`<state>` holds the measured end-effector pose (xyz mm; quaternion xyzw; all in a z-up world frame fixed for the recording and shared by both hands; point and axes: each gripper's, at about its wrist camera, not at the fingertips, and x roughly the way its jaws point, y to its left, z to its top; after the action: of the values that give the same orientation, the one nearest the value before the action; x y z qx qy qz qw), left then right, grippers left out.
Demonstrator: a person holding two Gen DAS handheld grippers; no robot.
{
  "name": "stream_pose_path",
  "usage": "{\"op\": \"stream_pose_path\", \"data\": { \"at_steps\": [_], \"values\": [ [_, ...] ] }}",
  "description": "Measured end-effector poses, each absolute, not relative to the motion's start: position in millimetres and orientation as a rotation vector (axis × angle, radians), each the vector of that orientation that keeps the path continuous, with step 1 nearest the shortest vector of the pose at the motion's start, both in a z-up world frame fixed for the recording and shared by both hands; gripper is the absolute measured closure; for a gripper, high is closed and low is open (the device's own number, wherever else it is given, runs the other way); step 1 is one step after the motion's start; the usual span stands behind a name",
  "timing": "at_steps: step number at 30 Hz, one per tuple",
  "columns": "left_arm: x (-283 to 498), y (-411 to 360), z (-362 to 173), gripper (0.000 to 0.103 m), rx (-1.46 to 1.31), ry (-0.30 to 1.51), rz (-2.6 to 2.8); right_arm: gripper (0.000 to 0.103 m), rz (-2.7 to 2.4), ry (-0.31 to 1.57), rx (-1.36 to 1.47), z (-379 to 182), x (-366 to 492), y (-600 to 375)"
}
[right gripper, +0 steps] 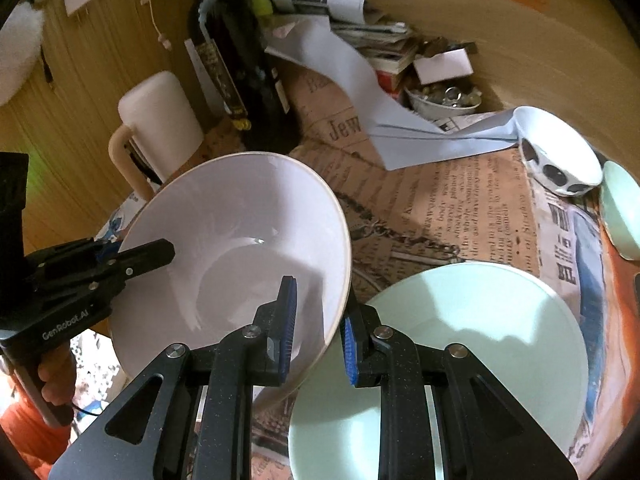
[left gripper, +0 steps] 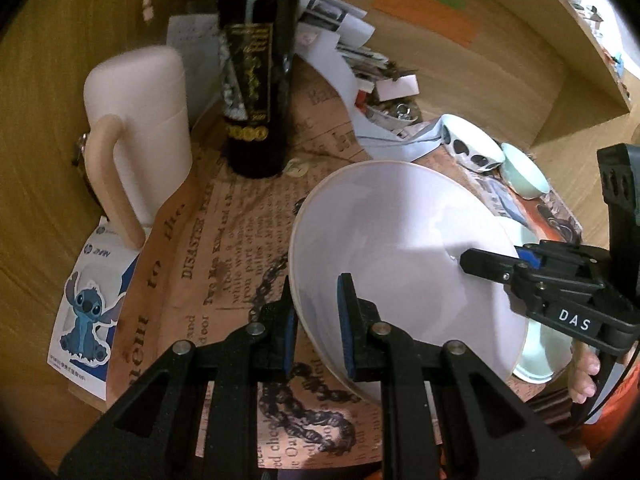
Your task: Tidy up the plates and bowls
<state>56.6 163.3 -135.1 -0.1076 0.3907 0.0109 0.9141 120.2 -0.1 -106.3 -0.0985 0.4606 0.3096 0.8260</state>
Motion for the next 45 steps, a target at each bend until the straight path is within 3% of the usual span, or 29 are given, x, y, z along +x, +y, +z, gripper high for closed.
{"op": "stream_pose_path", "data": {
  "at_steps": [15,21,24,26,33,38,40,45],
  "values": [
    [60.3,168.1,-147.1,0.085,-0.209,0.832,0.016,0.084,0.665,1.003,-0.257,-113.9,125.4,8.2],
    [63.6,164.2,-143.0,0.082,-0.185,0.845,0.040,0.081,0.652,0.913,-0.254,-95.1,118.4,-2.2],
    [60.7,165.7,-132.8,0.075,-0.171,0.816,0.075,0.071,0.650,0.855,-0.227,-80.0,113.7,-14.6],
    [57.1,165.7,-123.8,0.063,-0.174,0.791,0.084,0.065,0.637,0.809,-0.211,-68.7,111.0,-25.6],
    [45.1,142.2,-82.8,0.039,-0.131,0.668,0.085,0.039,0.568,0.684,-0.171,-37.5,105.6,-66.7],
    [46.6,111.3,-61.2,0.024,-0.095,0.598,0.056,0.037,0.511,0.617,-0.146,-20.8,104.5,-101.6],
    [50.5,99.1,-54.7,0.020,-0.083,0.580,0.034,0.027,0.491,0.603,-0.127,-15.6,105.7,-115.8],
    [69.5,67.2,-42.0,0.018,-0.057,0.557,-0.005,0.023,0.449,0.569,-0.087,-6.1,114.2,-147.5]
  ]
}}
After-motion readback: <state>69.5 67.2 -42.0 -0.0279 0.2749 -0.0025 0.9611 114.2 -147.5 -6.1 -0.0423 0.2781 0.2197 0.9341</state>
